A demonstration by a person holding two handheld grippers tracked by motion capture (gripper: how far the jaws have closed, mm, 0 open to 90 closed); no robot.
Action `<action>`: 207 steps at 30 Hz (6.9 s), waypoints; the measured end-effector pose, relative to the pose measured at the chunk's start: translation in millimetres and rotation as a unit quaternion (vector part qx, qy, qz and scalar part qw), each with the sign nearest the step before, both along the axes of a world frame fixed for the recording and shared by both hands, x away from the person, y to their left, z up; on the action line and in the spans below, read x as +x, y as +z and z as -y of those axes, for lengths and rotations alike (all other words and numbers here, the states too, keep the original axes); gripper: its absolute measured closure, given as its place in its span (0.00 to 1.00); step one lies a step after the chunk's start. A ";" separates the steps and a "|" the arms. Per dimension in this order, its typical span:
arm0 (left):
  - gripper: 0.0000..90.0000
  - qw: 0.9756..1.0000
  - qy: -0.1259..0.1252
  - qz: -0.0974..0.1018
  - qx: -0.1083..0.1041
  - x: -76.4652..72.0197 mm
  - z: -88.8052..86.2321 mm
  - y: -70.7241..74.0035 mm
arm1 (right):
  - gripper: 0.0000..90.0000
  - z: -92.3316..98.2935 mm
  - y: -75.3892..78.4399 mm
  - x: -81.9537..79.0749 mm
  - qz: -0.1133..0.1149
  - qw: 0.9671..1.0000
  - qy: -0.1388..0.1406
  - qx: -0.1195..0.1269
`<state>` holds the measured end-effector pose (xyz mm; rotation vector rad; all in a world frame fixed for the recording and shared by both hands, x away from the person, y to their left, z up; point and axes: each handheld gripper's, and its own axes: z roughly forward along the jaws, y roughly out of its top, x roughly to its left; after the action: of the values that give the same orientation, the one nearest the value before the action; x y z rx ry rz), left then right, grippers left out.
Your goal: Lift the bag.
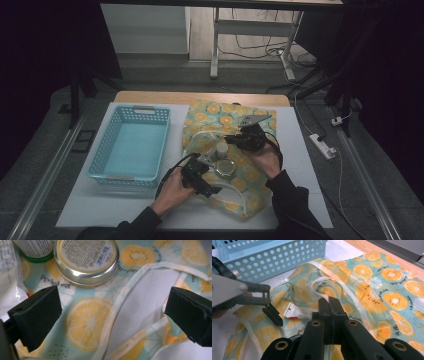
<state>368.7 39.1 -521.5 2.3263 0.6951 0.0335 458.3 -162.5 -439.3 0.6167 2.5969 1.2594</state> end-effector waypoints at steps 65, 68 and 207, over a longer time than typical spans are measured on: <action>1.00 0.998 0.032 0.010 0.062 4.4 5.4 8.1 | 1.00 -1.2 -3.3 0.6 -0.006 1.000 0.003 -0.004; 1.00 0.998 0.031 0.014 0.057 2.9 5.5 12.0 | 1.00 -1.5 -3.7 0.5 -0.007 1.000 0.005 -0.007; 0.99 0.984 0.100 0.075 -0.128 112.4 -51.7 221.1 | 0.98 -14.0 145.9 32.9 0.043 0.998 -0.019 0.040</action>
<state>481.1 90.8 -300.4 1.9807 0.8050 0.1975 491.2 -148.5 -293.4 0.6098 2.4637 1.3535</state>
